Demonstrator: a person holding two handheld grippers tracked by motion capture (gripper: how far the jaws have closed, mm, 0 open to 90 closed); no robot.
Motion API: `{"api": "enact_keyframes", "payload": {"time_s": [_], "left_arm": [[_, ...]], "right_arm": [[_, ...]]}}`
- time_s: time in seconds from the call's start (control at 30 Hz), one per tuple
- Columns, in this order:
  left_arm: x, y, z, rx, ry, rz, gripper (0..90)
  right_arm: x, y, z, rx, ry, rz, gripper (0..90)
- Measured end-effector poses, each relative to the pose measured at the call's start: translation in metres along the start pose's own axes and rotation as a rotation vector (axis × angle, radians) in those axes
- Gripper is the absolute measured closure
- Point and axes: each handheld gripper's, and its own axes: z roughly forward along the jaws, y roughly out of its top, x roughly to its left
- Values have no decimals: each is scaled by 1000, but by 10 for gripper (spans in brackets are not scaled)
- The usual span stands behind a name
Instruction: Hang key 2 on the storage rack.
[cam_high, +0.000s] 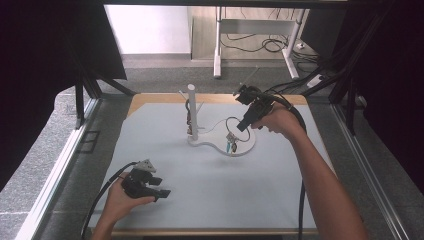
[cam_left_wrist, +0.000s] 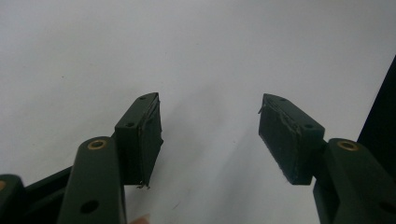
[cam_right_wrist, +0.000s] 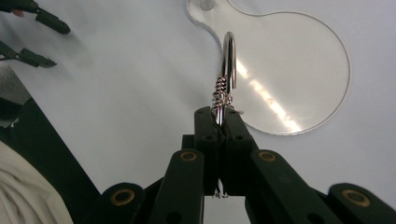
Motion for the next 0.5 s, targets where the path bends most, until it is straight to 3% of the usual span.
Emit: {"api": "enact_keyframes", "payload": {"time_s": [0.3, 0.5], "left_arm": [[0, 0, 0, 2, 4, 2, 395], [0, 0, -1, 0, 3, 1, 395]], "right_arm": [[-1, 11, -3, -5, -4, 18, 871], [2, 16, 1, -1, -9, -1, 871]]}}
